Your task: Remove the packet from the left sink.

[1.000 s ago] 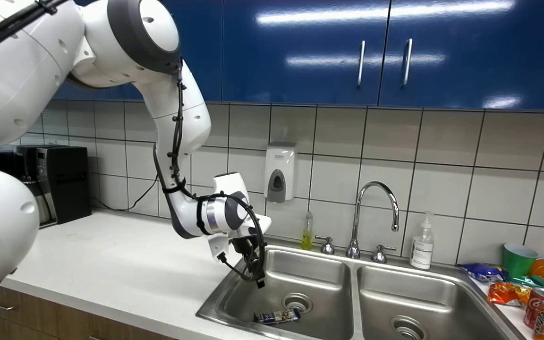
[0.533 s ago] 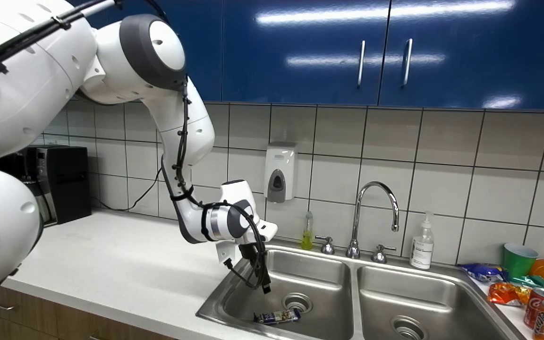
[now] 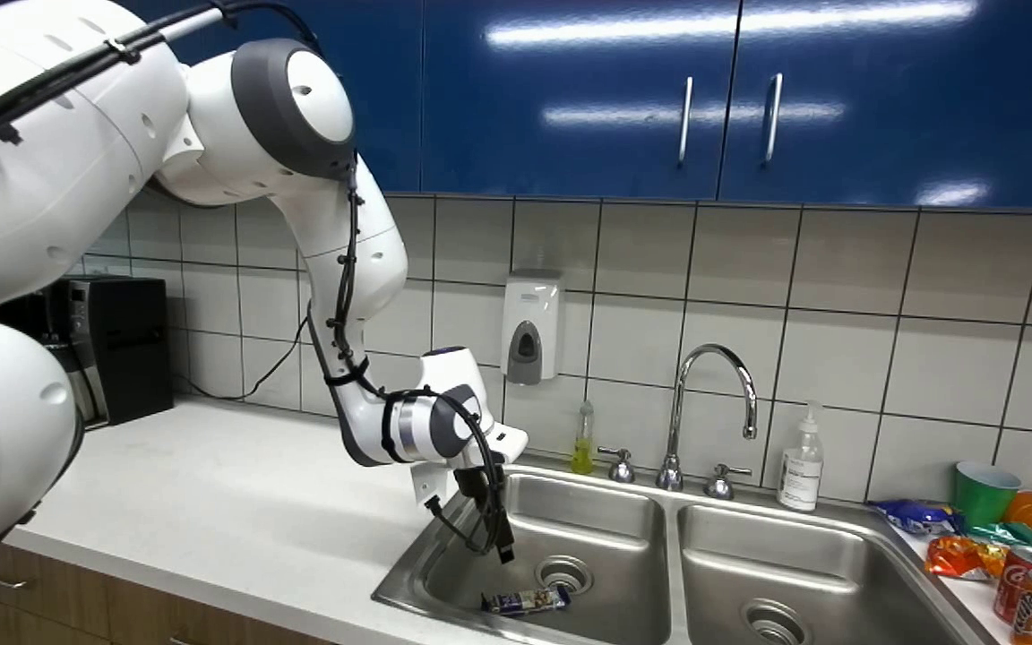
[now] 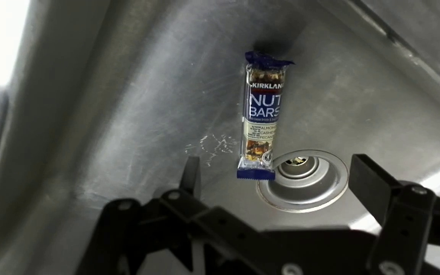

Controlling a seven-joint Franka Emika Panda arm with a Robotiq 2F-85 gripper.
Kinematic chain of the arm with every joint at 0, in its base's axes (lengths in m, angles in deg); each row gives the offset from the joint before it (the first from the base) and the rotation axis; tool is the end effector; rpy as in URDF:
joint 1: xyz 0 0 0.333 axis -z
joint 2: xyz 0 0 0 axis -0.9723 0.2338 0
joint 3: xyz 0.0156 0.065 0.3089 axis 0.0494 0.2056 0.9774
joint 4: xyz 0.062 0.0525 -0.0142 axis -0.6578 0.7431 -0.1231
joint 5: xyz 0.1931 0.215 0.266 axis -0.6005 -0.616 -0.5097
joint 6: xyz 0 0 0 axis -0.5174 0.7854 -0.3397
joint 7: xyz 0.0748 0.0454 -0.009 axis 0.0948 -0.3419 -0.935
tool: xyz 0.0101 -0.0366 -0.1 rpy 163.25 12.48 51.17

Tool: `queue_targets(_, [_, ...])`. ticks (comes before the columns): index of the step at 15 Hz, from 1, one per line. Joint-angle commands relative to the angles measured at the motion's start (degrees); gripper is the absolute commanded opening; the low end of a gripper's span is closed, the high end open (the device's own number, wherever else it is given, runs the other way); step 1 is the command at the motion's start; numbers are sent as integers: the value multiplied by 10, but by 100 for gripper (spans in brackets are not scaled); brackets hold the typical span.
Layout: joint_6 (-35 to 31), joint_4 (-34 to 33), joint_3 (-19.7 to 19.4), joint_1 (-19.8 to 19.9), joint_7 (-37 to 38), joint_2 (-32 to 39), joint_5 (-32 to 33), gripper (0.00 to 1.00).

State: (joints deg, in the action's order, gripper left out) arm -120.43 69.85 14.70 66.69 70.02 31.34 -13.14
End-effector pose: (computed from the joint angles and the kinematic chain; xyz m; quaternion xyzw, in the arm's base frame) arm 0.5749 -0.1144 0.0980 0.8886 -0.4311 0.1320 0.0841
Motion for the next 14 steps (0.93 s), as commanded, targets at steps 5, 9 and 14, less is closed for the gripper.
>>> queue_targets(5, [-4,-4,-7,-6,-21,6,-30,100])
queue_targets(9, [5,-26,9,30,-45,17,-52,100])
queue_targets(14, [26,-73,29,81,-94,44,-74,100])
